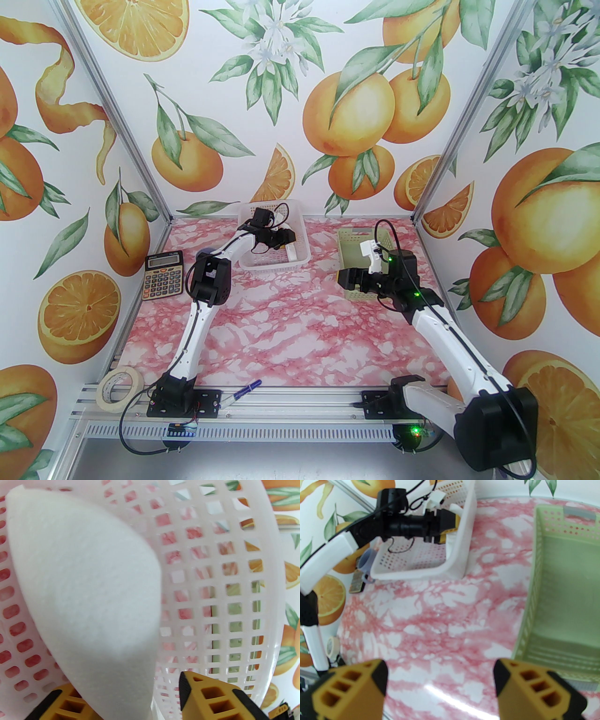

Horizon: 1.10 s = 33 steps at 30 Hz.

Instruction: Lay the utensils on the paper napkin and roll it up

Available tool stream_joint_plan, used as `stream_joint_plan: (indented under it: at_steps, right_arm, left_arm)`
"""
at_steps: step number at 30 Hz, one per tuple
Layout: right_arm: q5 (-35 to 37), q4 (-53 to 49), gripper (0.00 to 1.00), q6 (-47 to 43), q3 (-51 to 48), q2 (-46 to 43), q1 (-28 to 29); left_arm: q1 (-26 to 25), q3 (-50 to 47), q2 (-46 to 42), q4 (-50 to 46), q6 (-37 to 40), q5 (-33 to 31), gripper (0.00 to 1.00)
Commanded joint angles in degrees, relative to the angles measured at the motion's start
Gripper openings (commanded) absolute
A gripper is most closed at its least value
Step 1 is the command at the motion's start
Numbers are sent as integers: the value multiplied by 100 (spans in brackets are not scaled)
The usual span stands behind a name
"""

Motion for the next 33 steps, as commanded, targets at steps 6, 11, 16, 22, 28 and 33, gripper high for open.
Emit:
stream_joint_plan:
  at_steps: [6,11,16,22,28,33]
  right_arm:
    - [-106,172,79,62,83,69,-31]
    - [-163,178,78,119,106,182,-31]
    - [-256,200,78,174,170,317,3]
    - [-223,209,78,166,187,349,43]
    - [-144,226,78,172,188,349,77]
    - [-124,252,78,183,165,358,93]
  left_arm:
    - [146,3,-221,-707,328,-503,59]
    - [175,0,-294,-820,416,-586,61]
    - [200,3,-337,-866,472,-609,65]
    - [203,3,-438,-1023,575,-820,68]
    - [215,2,-539,-1326,771,-1146,72]
    - [217,3,-629,-1546,925,-1404,74]
